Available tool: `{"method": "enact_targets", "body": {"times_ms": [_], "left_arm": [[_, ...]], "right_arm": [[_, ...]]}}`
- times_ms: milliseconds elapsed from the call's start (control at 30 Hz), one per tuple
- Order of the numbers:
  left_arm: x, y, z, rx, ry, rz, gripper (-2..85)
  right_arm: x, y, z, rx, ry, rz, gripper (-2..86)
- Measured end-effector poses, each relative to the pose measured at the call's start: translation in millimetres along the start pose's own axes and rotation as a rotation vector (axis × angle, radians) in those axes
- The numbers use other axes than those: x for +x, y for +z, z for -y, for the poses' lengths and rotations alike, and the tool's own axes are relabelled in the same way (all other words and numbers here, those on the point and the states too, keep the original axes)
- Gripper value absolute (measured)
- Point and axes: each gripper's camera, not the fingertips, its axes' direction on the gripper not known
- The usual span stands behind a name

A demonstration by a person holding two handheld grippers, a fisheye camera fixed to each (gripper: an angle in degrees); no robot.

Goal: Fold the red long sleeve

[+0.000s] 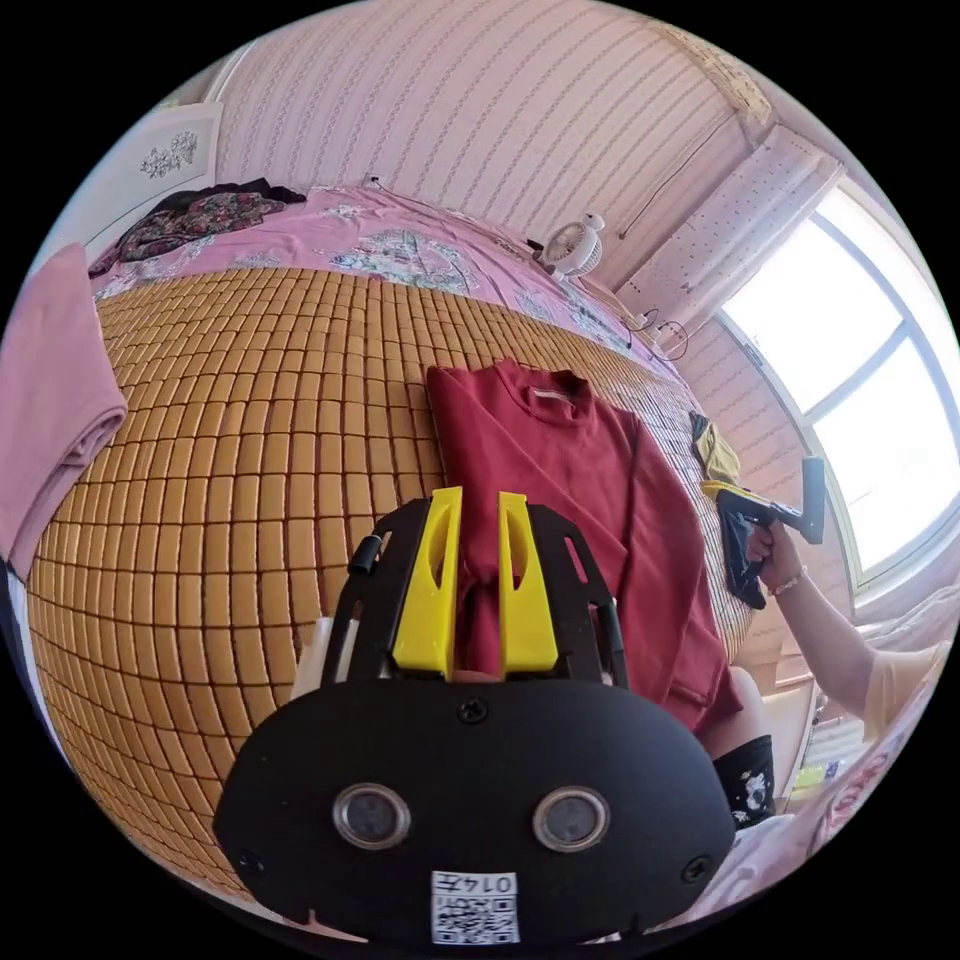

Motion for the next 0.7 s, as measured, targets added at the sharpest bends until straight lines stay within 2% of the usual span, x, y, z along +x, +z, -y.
{"method": "enact_targets", "body": {"times_ms": [167, 233, 333, 433, 567, 700], "left_arm": [[-9.0, 56.8, 70.0, -0.051, -0.064, 0.065, 10.0], [-13.2, 87.3, 92.6, -0.127, -0.113, 0.058, 10.6], [-9.2, 107.8, 112.9, -0.18, -0.132, 0.132, 6.6], [8.5, 92.9, 127.1, -0.045, -0.066, 0.166, 5.0], [37.5, 52.5, 140.7, 0.068, 0.059, 0.164, 4.9], [58.8, -34.5, 105.5, 0.204, 0.225, 0.043, 4.6]], "right_arm": [[55.0, 42.4, 63.1, -0.053, 0.174, 0.021, 12.0], [64.1, 57.4, 80.2, -0.086, 0.201, 0.043, 11.8], [66.2, 70.6, 103.7, -0.095, 0.207, 0.093, 9.0], [60.1, 70.9, 129.1, -0.15, 0.18, 0.015, 4.5], [55.8, 11.4, 156.1, 0.036, 0.145, 0.111, 3.2], [25.9, -74.4, 139.8, 0.213, -0.043, 0.188, 2.9]]}}
